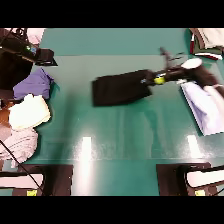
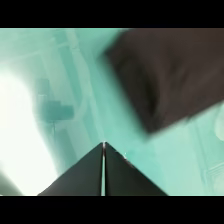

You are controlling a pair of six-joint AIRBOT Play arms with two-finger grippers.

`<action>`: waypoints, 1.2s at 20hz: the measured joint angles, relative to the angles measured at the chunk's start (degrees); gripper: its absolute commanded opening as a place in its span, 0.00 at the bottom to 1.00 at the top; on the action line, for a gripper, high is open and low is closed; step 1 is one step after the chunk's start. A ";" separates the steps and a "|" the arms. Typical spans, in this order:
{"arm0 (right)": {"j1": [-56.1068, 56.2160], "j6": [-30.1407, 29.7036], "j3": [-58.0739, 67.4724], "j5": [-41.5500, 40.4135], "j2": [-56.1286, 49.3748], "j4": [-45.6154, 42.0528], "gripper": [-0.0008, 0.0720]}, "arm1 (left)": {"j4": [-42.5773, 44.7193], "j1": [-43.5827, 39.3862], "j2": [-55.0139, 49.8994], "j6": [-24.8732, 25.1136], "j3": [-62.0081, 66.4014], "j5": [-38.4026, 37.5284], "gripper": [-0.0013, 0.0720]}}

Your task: Fold the shirts.

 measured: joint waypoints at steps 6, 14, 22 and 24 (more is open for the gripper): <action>-21.68 0.15 -5.22 -6.88 10.69 -1.51 0.04 | -0.04 -6.27 0.00 -0.11 0.00 4.17 0.05; -36.28 -0.04 -3.43 -8.63 14.64 -1.90 0.04 | -0.02 -8.41 0.00 -1.70 0.00 6.14 0.05; -41.86 0.48 4.57 3.26 19.30 -5.07 0.04 | 0.00 -8.57 0.00 -1.92 0.00 6.36 0.05; -42.47 2.19 4.98 5.84 21.42 -9.75 0.05 | 0.02 -8.59 0.00 -1.90 0.00 6.38 0.05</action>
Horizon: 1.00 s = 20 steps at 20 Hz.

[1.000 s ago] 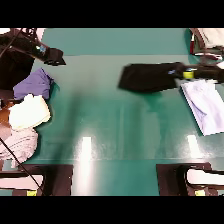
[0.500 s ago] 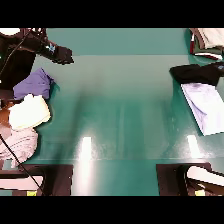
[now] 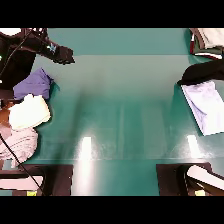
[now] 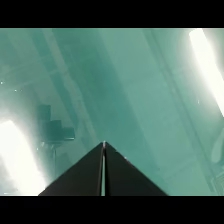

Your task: Fold the shirts.

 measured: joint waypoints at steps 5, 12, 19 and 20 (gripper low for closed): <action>-0.59 6.29 0.37 6.49 3.93 -13.73 0.05 | 0.04 0.02 0.00 0.11 0.00 0.04 0.05; -0.70 14.12 0.42 19.23 4.85 -30.80 0.89 | 0.13 0.02 0.00 0.42 0.00 -0.70 0.05; 3.69 17.44 0.44 24.65 4.90 -32.44 0.65 | 0.13 0.02 0.00 0.70 0.00 -1.95 0.05; 5.49 17.57 0.44 24.98 4.90 -30.95 0.49 | 0.11 0.00 0.00 0.72 0.00 -2.54 0.05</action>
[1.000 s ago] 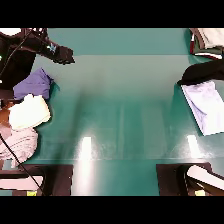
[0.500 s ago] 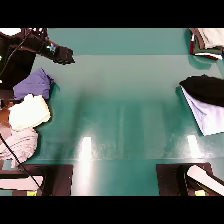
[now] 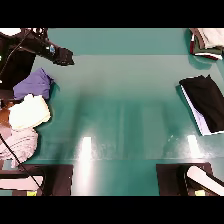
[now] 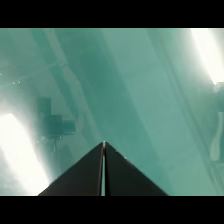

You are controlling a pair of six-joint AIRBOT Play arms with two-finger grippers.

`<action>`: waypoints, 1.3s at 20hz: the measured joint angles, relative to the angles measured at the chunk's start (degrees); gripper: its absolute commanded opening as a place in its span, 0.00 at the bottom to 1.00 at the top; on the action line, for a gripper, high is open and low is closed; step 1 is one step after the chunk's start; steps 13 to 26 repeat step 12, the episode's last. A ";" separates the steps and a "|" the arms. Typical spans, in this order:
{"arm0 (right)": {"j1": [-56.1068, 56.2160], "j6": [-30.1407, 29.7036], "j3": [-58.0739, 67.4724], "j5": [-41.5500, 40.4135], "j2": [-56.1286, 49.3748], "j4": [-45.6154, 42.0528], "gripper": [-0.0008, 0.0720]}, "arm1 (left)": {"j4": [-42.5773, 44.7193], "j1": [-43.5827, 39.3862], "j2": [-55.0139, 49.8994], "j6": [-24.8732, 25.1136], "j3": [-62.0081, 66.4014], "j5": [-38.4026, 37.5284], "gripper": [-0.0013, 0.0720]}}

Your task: Fold the shirts.

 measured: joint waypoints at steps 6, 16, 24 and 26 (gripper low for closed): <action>15.54 0.28 0.00 -1.14 0.02 3.58 0.05 | -0.26 0.00 0.00 -0.17 0.00 -2.01 0.05; 25.29 -0.46 0.00 -5.31 0.02 4.20 0.05 | -0.37 0.00 0.00 -0.33 0.00 -0.46 0.05; 25.29 -0.46 0.00 -5.31 0.02 4.20 0.05 | -0.37 0.00 0.00 -0.33 0.00 -0.46 0.05; 25.29 -0.46 0.00 -5.31 0.02 4.20 0.05 | -0.37 0.00 0.00 -0.33 0.00 -0.46 0.05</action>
